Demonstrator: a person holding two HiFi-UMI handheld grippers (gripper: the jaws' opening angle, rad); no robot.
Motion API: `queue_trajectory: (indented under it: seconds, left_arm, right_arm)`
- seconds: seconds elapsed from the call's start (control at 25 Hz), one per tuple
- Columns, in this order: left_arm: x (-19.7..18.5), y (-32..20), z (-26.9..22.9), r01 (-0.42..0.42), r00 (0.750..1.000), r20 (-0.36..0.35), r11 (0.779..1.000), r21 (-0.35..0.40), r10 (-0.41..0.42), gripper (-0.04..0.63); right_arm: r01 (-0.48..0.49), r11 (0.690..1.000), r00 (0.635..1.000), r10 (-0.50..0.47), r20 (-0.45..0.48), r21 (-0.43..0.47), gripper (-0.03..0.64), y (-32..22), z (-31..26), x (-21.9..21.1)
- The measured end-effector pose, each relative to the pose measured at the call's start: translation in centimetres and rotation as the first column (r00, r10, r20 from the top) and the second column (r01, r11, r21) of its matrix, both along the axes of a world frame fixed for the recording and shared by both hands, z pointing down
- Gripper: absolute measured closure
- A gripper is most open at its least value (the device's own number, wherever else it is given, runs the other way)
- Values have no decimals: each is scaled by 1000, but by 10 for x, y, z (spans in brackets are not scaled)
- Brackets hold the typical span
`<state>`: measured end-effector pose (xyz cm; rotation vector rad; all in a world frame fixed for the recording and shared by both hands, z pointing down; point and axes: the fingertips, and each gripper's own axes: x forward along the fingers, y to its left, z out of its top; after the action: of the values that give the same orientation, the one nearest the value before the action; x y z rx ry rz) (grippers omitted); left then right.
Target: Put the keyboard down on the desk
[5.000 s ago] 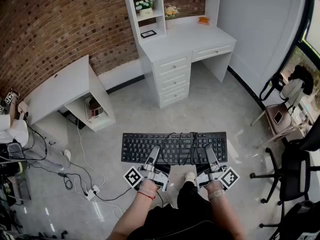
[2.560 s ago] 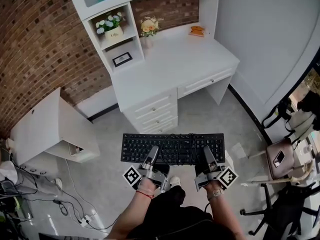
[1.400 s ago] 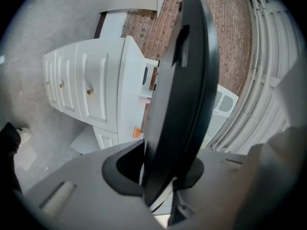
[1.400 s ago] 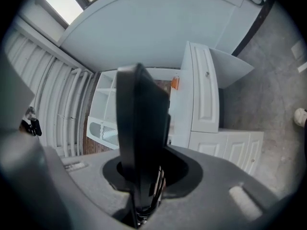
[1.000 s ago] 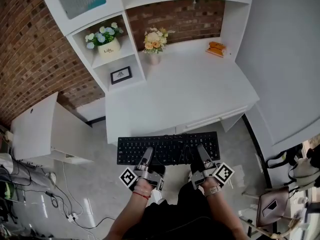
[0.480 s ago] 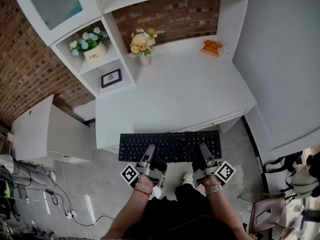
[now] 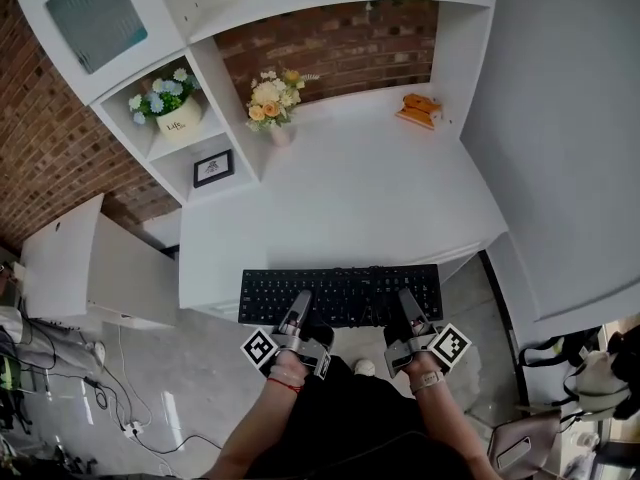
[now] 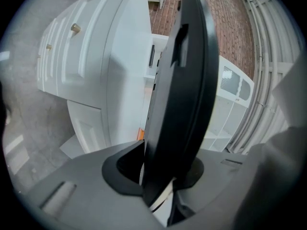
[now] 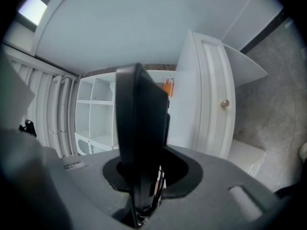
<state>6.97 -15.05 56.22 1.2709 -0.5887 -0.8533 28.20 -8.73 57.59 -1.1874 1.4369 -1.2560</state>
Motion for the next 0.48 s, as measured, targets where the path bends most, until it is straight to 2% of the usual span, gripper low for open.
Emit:
queue_trajectory:
  seconds: [0.16, 0.48]
  left_arm:
    - [-10, -5, 6, 32, 999, 26, 999, -24, -31, 516]
    - [-20, -35, 28, 73, 997, 28, 992, -103, -71, 515]
  right_arm:
    - [37, 999, 999, -36, 26, -32, 541, -13, 12, -9]
    - [94, 991, 995, -93, 24, -90, 540, -53, 28, -17]
